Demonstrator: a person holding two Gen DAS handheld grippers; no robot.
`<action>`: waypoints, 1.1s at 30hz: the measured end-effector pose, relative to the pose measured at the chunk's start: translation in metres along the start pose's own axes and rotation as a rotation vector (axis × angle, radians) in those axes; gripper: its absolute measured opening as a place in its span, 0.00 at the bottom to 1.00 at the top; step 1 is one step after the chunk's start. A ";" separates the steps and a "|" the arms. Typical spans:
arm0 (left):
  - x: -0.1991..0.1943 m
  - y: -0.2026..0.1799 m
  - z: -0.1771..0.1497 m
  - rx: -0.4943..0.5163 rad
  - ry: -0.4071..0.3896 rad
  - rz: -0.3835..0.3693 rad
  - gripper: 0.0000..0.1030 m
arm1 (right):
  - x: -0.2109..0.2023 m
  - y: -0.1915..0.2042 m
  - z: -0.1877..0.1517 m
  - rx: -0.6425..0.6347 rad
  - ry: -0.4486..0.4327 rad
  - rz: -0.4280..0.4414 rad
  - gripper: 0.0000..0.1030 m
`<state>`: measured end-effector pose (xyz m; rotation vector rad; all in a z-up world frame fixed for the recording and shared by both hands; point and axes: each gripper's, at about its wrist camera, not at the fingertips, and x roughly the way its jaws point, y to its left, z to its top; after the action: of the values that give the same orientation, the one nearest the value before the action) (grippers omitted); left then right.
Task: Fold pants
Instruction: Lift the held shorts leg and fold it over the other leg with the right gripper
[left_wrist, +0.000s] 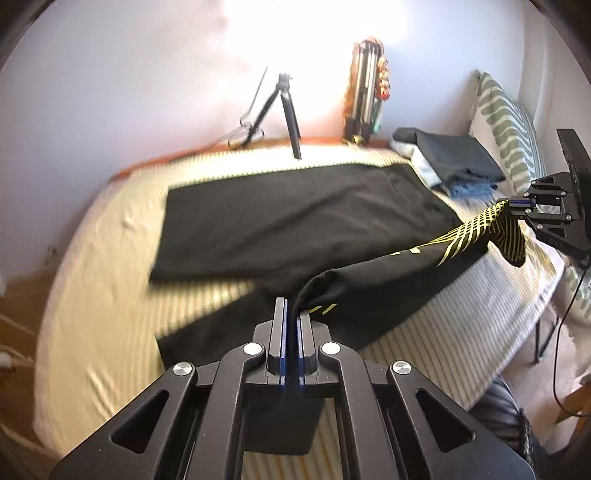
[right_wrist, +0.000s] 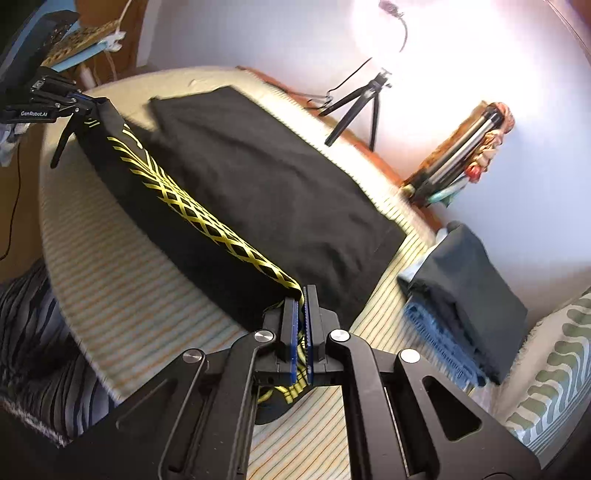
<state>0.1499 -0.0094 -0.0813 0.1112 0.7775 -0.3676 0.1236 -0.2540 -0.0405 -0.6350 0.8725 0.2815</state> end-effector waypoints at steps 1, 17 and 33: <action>0.002 0.002 0.007 0.009 -0.007 0.006 0.02 | 0.002 -0.006 0.008 0.006 -0.008 -0.010 0.03; 0.107 0.044 0.103 0.054 0.038 0.054 0.02 | 0.121 -0.093 0.101 0.104 0.079 -0.041 0.03; 0.198 0.067 0.134 0.126 0.181 0.145 0.07 | 0.229 -0.120 0.113 0.180 0.225 -0.002 0.03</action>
<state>0.3925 -0.0335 -0.1274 0.3210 0.9187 -0.2711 0.3933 -0.2834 -0.1176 -0.5050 1.0998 0.1287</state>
